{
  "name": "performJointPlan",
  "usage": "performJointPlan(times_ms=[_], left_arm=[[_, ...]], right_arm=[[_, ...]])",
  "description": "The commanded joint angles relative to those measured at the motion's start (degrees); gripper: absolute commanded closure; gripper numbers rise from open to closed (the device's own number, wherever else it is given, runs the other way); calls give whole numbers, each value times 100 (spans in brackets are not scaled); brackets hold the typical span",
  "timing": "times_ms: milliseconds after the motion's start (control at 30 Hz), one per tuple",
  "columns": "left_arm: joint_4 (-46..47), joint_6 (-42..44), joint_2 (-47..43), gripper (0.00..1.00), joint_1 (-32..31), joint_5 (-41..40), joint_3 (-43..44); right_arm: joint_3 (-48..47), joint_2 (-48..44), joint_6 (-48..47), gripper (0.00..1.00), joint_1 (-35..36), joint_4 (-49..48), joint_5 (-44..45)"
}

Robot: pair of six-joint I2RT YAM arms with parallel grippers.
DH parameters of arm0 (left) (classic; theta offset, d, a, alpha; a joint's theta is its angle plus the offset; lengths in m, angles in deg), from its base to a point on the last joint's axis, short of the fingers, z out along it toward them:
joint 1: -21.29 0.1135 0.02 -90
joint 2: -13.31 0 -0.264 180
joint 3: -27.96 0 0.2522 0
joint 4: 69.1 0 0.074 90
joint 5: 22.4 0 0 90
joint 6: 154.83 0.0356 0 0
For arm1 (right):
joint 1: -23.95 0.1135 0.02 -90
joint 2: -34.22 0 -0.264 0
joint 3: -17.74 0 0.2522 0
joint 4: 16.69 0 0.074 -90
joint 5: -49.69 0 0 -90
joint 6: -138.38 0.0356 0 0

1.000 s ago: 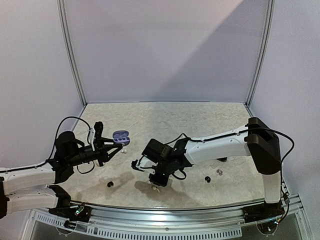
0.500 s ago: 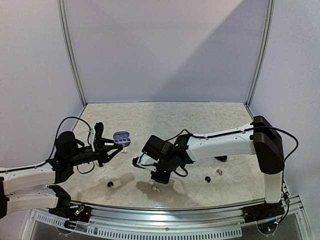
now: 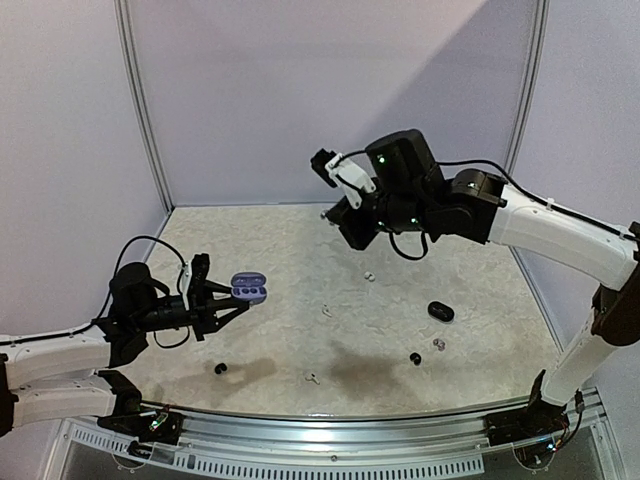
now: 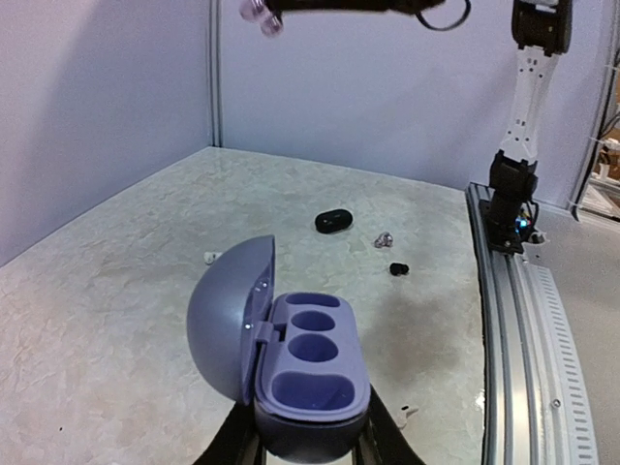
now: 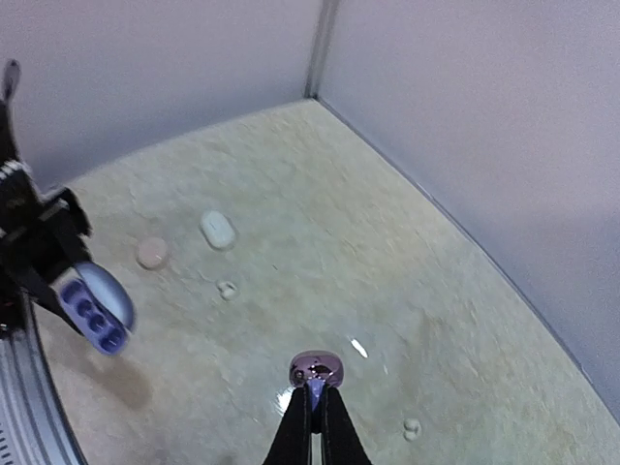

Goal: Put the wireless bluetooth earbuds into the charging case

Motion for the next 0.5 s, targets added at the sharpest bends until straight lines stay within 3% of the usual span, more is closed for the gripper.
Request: performJointPlan(times_ms=[0, 167, 467], left_arm=[[-10, 444, 28, 100, -168, 688, 237], [-128, 530, 92, 100, -314, 929, 350], [-262, 770, 122, 100, -443, 1096, 374]], right_arm=[[-426, 163, -696, 100, 660, -565, -1500], [-1558, 895, -1651, 100, 1116, 465, -2681], [-1840, 1476, -1818, 100, 1277, 1123, -1899]])
